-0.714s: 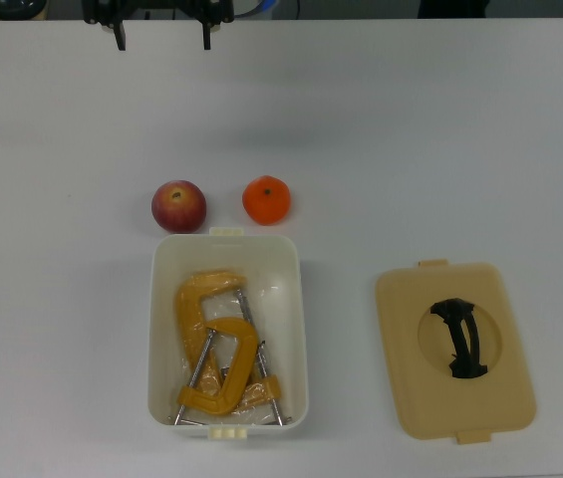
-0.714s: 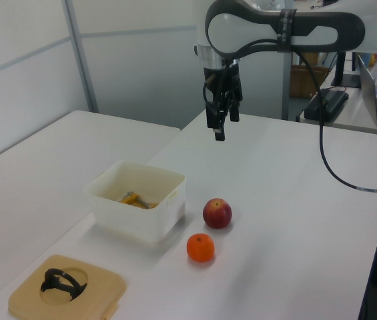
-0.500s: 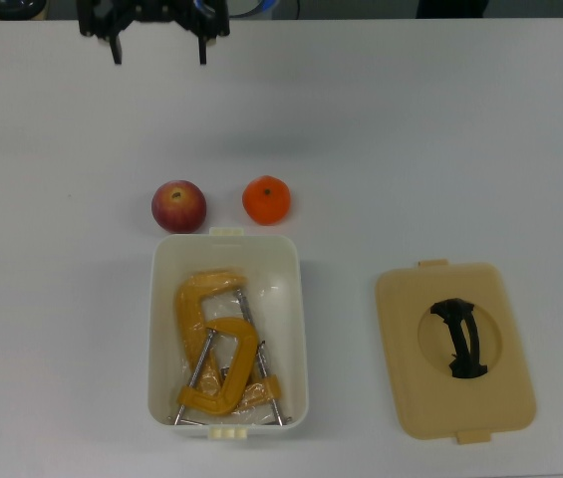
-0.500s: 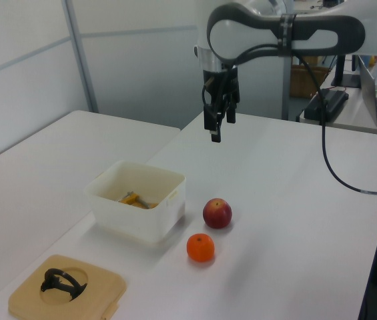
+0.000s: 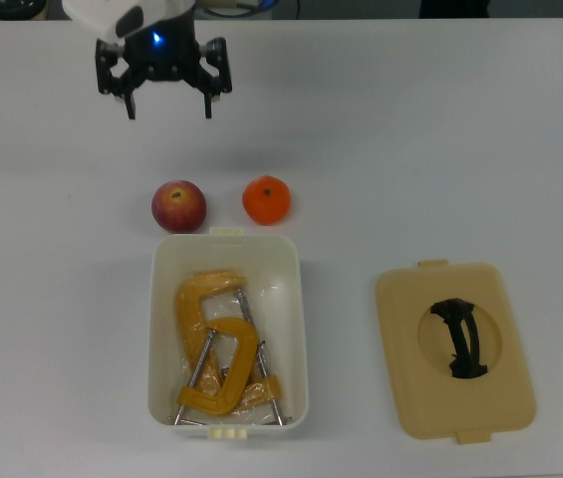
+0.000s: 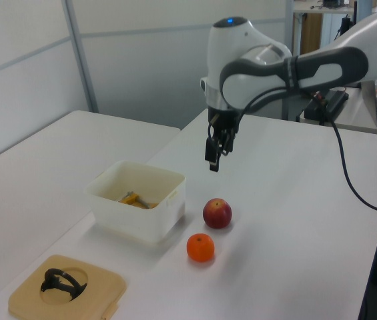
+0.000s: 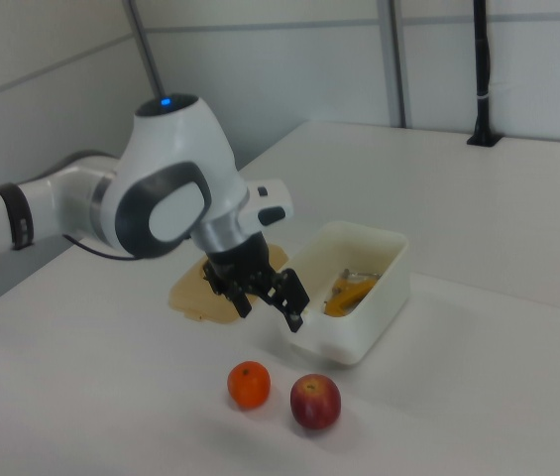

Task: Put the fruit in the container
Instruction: 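Move the gripper down over the red apple, then close the gripper on the red apple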

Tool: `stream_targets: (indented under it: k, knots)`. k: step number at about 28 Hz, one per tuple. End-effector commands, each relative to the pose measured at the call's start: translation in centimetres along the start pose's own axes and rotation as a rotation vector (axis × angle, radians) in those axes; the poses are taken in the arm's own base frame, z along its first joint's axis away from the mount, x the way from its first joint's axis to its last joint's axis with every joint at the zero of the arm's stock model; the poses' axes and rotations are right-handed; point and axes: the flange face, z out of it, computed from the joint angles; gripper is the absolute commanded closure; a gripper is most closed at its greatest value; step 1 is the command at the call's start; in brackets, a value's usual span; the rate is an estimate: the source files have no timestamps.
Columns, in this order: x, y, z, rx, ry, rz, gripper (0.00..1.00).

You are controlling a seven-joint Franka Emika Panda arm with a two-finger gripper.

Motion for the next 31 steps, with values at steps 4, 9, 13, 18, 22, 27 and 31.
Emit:
stream_targets:
  k: [4, 9, 13, 18, 22, 27, 31]
  knots:
    - [-0.7, -0.6, 6.1, 0.014, 0.01, -0.047, 0.0]
    - [-0.1, -0.6, 9.8, 0.011, -0.029, -0.051, 0.0]
    - [0.6, -0.6, 11.8, 0.002, -0.019, -0.056, 0.0]
    - [1.1, -0.8, 14.2, -0.004, -0.045, -0.064, 0.0]
    - [1.2, -0.8, 15.8, -0.024, -0.072, -0.086, 0.0]
    - [1.7, -0.9, 17.0, -0.042, -0.083, -0.097, 0.0]
    - [1.6, -0.9, 17.3, -0.063, -0.091, -0.118, 0.28]
